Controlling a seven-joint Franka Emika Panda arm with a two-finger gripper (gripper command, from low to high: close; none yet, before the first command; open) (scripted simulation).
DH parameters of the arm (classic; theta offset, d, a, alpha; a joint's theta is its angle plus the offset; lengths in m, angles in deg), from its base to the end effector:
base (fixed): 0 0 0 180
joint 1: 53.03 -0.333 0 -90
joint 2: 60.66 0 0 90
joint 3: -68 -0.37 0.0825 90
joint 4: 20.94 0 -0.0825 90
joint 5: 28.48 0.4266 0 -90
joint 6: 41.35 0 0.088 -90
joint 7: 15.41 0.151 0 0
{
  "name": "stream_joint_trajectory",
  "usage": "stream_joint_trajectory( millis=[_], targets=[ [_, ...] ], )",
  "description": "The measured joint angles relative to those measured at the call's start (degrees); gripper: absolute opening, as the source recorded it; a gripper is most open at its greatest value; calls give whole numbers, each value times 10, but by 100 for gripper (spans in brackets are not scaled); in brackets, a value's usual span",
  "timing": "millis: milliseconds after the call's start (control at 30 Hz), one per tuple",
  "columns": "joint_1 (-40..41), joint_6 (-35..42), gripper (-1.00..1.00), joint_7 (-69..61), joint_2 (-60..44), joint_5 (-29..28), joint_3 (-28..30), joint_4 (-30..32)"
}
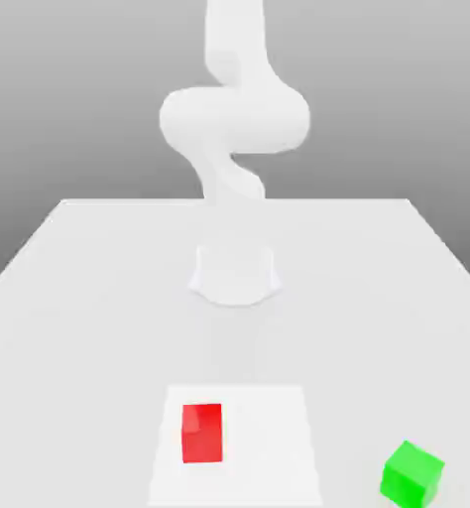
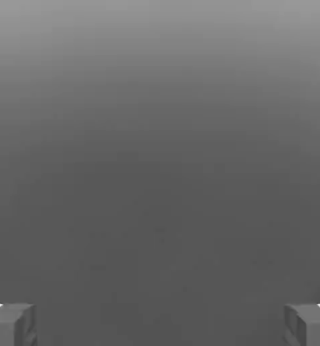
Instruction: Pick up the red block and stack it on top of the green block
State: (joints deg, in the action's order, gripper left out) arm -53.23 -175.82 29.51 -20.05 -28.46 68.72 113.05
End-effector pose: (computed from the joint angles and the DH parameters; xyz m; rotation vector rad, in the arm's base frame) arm 0.4181 -0.0053 0.6688 -2.4999 1.0470 -0.9354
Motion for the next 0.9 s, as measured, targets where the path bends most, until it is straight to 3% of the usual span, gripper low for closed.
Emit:
stream_joint_trajectory(
  millis=[700,900],
  targets=[
    [7,-227,0,-84,-440,12,41,183],
    [22,-327,0,-104,-565,35,22,174]
  ],
)
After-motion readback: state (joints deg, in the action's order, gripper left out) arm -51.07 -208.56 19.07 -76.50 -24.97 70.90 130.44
